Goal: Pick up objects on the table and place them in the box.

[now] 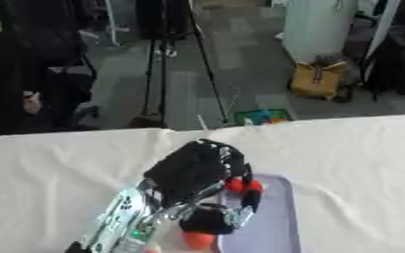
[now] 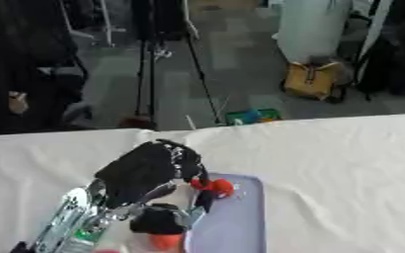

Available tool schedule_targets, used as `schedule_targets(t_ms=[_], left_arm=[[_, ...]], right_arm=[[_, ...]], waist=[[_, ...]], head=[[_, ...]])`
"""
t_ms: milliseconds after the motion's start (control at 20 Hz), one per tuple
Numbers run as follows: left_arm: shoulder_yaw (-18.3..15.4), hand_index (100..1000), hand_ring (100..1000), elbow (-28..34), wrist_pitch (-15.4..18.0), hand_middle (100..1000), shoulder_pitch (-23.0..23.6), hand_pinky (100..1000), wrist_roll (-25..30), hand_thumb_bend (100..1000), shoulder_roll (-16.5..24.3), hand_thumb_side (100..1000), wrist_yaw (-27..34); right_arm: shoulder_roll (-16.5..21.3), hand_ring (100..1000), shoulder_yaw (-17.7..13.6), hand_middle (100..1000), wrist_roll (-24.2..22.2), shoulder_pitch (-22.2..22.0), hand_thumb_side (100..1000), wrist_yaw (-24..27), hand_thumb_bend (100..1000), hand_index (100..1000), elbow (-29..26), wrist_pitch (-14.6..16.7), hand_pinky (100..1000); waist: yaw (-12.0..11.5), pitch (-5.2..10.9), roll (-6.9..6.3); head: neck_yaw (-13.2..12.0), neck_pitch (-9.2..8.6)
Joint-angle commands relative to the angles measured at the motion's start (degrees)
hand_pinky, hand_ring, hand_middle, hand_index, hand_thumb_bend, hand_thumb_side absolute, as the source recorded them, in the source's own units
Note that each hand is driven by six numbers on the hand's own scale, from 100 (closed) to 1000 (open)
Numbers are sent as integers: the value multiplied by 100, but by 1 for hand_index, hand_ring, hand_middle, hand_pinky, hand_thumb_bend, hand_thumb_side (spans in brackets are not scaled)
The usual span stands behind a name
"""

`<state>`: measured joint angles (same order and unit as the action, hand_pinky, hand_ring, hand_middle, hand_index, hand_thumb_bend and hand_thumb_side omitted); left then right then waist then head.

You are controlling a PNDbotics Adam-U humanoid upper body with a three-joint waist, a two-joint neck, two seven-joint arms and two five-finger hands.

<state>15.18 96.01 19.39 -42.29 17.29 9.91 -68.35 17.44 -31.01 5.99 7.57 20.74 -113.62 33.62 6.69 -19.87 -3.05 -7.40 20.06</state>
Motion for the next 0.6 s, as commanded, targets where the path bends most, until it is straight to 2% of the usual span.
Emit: schedule_targets(t_ms=[50,100,150,200,250,300,400,600], left_arm=[[14,645,540,-3,65,428,-74,525,-51,100,-16,689,-104],[14,690,573,8,76,469,-74,547,-63,100,-18,795,-99],[12,690,573,23,83,469,-72,547,-74,100,-16,795,-84],[-16,922,778,75,79,710,-89,808,-121,100,-20,1000,-16],[-52,922,778,140,65,710,-103,808,-170,100,-8,1000,99],[-95,987,835,212,40,797,-117,847,-213,100,3,1000,222],[-201,986,826,385,-54,802,-142,832,-310,100,29,1000,509],[-522,970,796,850,-539,769,-204,803,-618,100,119,1000,1455]], right_arm=[[160,847,-9,748,-17,39,917,18,100,719,-97,0,815],[162,847,-10,748,-15,39,917,18,100,719,-97,-2,815],[164,847,-10,748,-12,39,917,20,100,719,-97,-4,815],[166,848,-8,749,-12,34,919,21,100,719,-97,-5,816],[169,848,-5,749,-13,29,919,22,100,719,-97,-4,816],[170,848,-4,749,-13,26,918,25,100,719,-97,-4,817],[171,847,-7,749,-7,20,919,30,100,719,-97,-5,817],[182,847,-9,749,12,7,920,45,100,718,-97,-1,817]], waist=[[0,91,27],[-4,94,27],[-6,96,26],[-12,104,31],[-17,110,34],[-22,116,37],[-35,127,44],[-63,154,61]], head=[[-11,-45],[-8,-46],[-6,-47],[3,-51],[9,-53],[16,-58],[37,-65],[96,-59]])
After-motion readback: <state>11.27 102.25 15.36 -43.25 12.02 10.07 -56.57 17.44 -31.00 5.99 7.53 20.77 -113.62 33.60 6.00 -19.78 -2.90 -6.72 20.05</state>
